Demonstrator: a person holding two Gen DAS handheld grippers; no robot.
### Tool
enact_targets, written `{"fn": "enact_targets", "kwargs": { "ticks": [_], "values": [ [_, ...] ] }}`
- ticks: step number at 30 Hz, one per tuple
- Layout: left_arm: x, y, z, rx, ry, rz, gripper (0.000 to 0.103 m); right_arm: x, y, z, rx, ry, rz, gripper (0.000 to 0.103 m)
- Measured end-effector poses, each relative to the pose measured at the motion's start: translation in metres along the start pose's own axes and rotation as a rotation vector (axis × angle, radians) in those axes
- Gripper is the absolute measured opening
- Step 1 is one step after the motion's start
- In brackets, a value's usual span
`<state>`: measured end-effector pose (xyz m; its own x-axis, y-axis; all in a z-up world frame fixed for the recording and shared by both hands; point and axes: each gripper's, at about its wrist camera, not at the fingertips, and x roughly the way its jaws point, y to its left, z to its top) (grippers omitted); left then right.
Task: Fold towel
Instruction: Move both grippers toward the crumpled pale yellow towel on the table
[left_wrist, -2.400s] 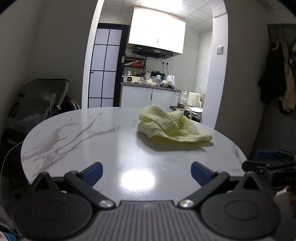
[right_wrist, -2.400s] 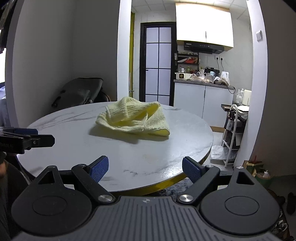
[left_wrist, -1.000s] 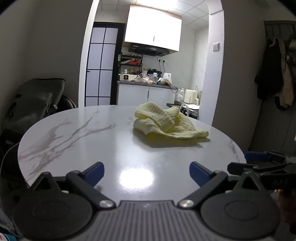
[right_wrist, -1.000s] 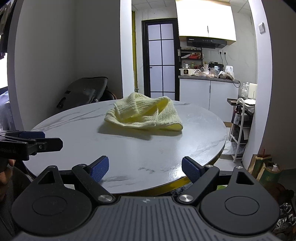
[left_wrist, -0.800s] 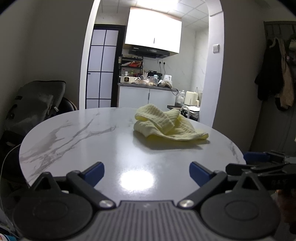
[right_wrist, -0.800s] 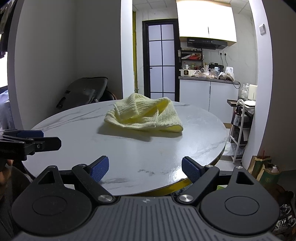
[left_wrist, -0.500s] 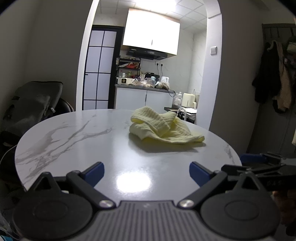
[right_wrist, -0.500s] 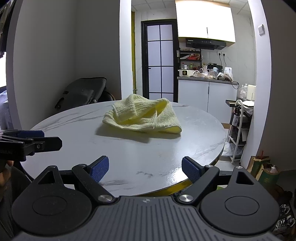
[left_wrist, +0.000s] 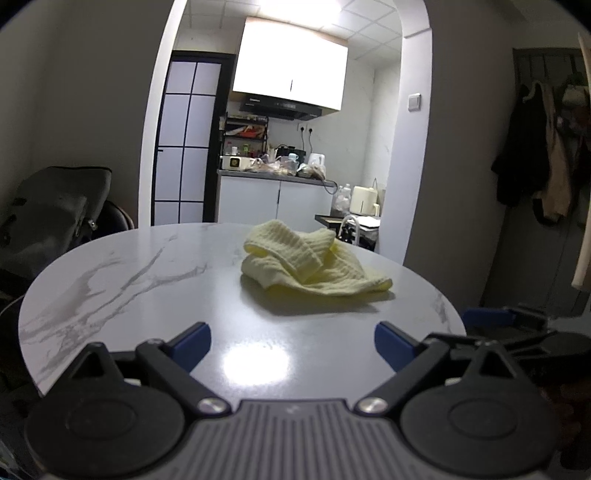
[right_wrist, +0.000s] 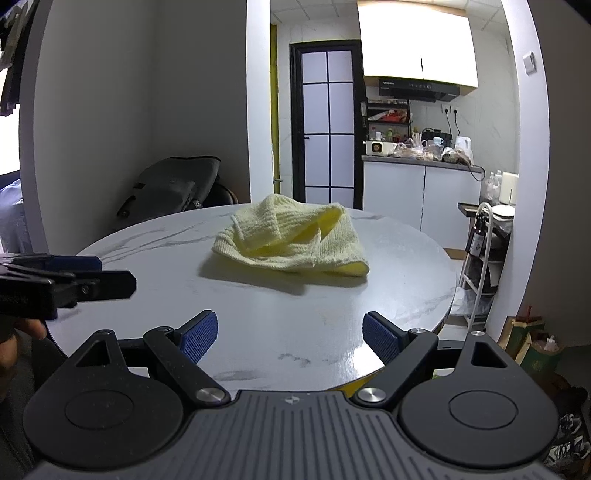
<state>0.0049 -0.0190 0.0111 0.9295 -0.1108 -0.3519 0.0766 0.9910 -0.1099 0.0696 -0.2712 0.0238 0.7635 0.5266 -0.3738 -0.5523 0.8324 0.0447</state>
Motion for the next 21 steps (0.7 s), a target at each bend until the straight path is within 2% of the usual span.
{"fn": "enact_targets", "kwargs": {
  "ticks": [3,6,10,21],
  "values": [
    [0.000,-0.001,0.001,-0.007,0.013,0.009,0.091,0.001,0.000,0.001,0.002,0.013,0.002,0.082],
    [-0.002,0.001,0.002,-0.023,0.020,0.002,0.090,-0.002,0.000,0.002,0.012,0.013,0.012,0.080],
    [-0.004,0.000,0.001,-0.007,0.015,0.027,0.090,-0.007,0.005,0.004,-0.011,0.005,0.025,0.080],
    [-0.009,-0.005,0.007,0.007,0.009,0.023,0.090,-0.013,0.006,0.012,-0.010,-0.015,0.035,0.080]
  ]
}}
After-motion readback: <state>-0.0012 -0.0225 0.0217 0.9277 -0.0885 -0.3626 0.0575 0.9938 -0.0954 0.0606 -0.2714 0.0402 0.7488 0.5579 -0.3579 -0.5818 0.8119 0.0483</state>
